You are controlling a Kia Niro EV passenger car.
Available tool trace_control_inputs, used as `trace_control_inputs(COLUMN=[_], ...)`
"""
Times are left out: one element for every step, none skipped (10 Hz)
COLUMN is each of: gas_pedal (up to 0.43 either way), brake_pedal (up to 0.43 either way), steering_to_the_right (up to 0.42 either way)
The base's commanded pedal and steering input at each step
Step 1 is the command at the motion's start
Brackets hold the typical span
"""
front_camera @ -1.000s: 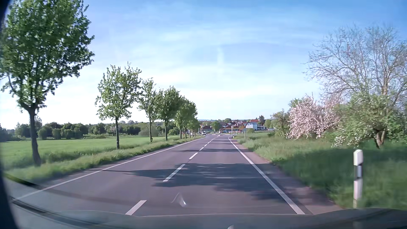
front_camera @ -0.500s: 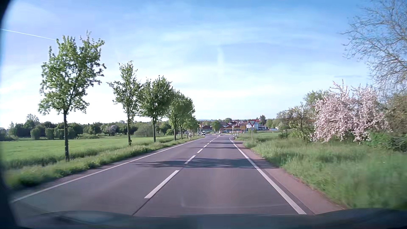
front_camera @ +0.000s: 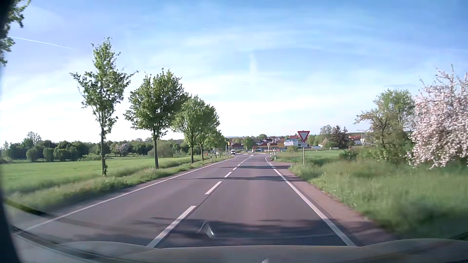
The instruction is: Follow the waypoints while adhering to traffic rules and regulations
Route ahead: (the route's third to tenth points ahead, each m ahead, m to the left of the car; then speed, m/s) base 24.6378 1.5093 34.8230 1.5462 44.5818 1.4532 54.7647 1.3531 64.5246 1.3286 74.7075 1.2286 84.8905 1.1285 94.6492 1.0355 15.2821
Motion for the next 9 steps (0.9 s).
trace_control_inputs(gas_pedal=[0.000,0.000,0.000,0.000,0.000,0.000,0.000,0.000,0.000], brake_pedal=[0.195,0.207,0.213,0.220,0.220,0.232,0.226,0.232,0.232], steering_to_the_right=[-0.001,-0.001,-0.001,0.000,0.000,0.000,0.000,0.000,0.001])
